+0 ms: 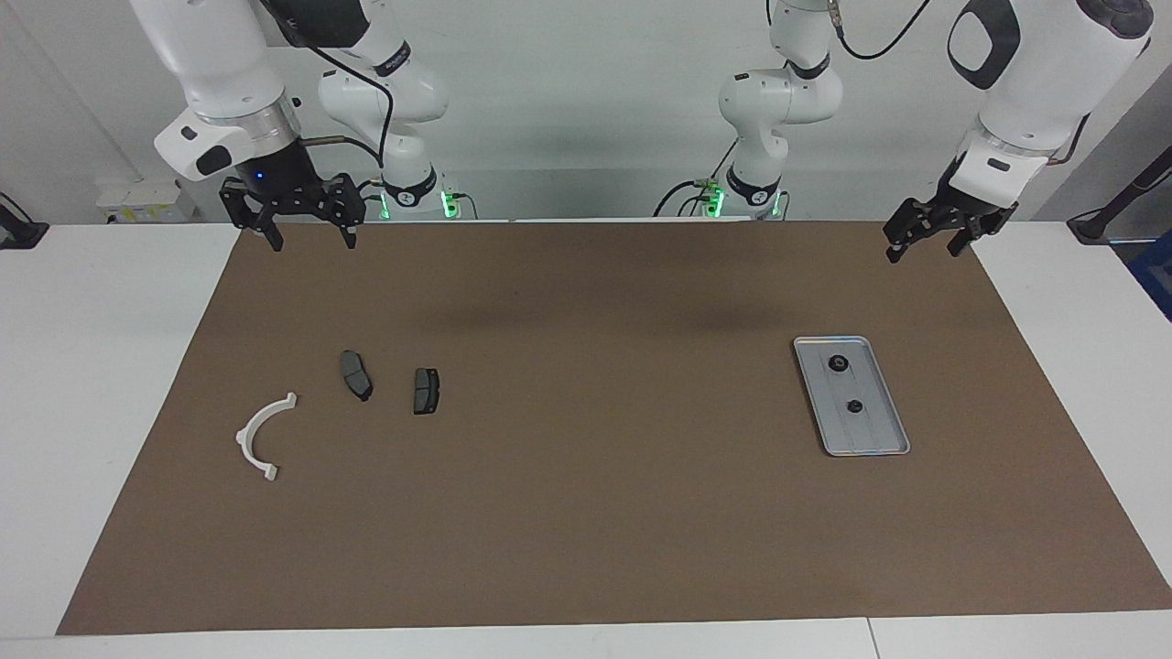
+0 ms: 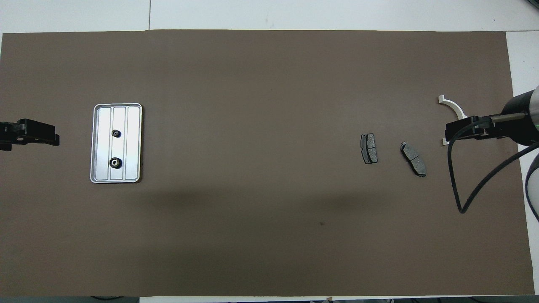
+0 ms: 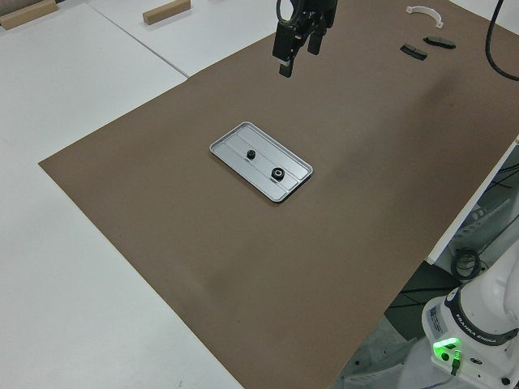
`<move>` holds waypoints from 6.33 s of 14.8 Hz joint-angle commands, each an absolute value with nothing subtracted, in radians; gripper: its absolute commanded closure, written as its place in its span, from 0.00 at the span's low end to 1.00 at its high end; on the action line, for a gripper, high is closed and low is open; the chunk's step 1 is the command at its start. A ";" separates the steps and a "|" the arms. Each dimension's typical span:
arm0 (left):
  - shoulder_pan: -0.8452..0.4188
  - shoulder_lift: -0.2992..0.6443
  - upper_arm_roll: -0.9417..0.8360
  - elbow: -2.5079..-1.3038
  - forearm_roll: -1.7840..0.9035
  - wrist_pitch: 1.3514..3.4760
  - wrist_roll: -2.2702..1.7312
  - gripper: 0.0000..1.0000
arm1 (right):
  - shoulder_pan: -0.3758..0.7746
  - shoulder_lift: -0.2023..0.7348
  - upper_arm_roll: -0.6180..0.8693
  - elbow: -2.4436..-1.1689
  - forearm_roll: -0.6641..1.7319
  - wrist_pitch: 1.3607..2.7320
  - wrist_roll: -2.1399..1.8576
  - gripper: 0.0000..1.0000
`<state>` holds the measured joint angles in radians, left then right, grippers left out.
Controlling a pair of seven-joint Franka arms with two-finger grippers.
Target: Place bearing gear from tray to pile
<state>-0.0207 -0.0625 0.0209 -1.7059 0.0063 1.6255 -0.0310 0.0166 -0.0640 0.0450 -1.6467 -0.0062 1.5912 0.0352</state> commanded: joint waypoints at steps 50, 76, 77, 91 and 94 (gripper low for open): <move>-0.029 0.141 0.029 -2.252 -0.006 2.312 -0.083 1.00 | 0.035 -0.101 0.052 -1.735 0.014 1.701 0.012 0.00; -0.670 0.351 0.031 -1.936 0.011 2.356 -1.089 1.00 | 0.101 0.054 0.052 -1.983 0.028 2.071 0.207 0.00; -0.670 0.353 0.031 -1.940 0.011 2.367 -1.089 1.00 | 0.103 0.054 0.052 -1.985 0.028 2.071 0.207 0.00; -0.478 0.159 0.044 -1.911 0.017 2.125 -0.771 0.00 | 0.196 0.054 0.054 -1.980 0.028 2.095 0.403 0.00; -0.255 0.124 0.049 -1.841 0.015 1.996 -0.398 0.03 | 0.299 0.089 0.054 -1.967 0.026 2.143 0.598 0.00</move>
<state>-0.3874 0.1532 0.0615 -1.8569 0.0066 2.0660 -0.5811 0.2503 0.0647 0.0543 -1.9762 0.0073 2.1128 0.4964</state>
